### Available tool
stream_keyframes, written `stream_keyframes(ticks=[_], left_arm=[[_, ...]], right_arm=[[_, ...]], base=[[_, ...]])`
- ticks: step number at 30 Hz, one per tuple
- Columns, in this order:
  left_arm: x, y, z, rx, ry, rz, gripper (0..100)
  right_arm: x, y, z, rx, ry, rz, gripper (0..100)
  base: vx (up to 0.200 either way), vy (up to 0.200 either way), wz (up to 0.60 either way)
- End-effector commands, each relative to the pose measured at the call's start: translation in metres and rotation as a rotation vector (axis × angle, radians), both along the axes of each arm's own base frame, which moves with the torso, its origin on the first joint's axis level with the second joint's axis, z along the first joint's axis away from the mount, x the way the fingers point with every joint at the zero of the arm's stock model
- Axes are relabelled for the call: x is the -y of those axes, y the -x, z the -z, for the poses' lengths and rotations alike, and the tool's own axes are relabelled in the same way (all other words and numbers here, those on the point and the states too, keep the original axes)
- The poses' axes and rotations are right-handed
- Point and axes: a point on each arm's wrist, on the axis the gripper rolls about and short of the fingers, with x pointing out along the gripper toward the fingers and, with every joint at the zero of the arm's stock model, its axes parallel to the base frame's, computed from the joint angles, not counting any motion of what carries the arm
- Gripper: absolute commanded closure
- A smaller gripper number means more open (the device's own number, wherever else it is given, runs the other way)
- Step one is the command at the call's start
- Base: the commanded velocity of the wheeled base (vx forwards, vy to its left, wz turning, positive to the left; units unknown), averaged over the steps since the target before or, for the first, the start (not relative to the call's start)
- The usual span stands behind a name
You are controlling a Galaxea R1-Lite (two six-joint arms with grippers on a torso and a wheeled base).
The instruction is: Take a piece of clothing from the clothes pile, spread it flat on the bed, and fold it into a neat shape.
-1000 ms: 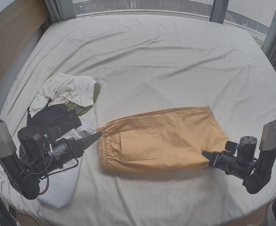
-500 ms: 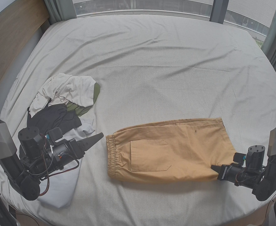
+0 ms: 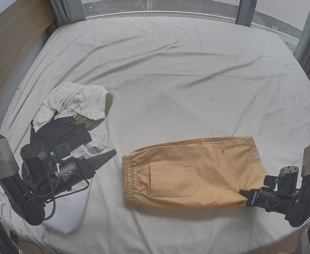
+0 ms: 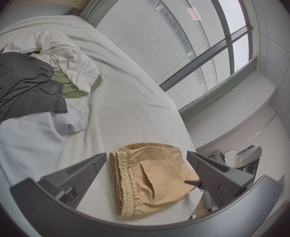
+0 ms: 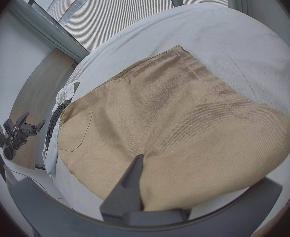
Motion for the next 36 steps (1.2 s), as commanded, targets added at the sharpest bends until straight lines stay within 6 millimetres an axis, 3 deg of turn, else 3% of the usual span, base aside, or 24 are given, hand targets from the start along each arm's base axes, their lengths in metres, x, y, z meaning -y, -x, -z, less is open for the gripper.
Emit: stream_keyframes(ticks=[1, 23, 24, 31, 36], left_arm=[[0.0, 0.0, 0.001, -0.002, 0.0, 0.0, 0], [0.0, 0.0, 0.0, 0.002, 0.001, 0.0, 0], [0.0, 0.0, 0.0, 0.002, 0.001, 0.0, 0], [0.0, 0.0, 0.0, 0.0, 0.001, 0.0, 0], [0.0, 0.0, 0.0, 0.002, 0.001, 0.0, 0]], right_arm=[[0.001, 0.004, 0.003, -0.029, 0.014, 0.011, 100], [0.0, 0.006, 0.01, -0.07, 0.034, 0.017, 100], [0.0, 0.006, 0.01, -0.072, 0.034, 0.017, 0], [0.004, 0.004, 0.007, -0.046, 0.061, 0.072, 0], [0.023, 0.0, -0.002, 0.016, 0.069, 0.183, 0]], base=[[0.0, 0.0, 0.0], [0.0, 0.0, 0.0], [0.0, 0.0, 0.0], [0.0, 0.0, 0.0], [0.0, 0.0, 0.0]])
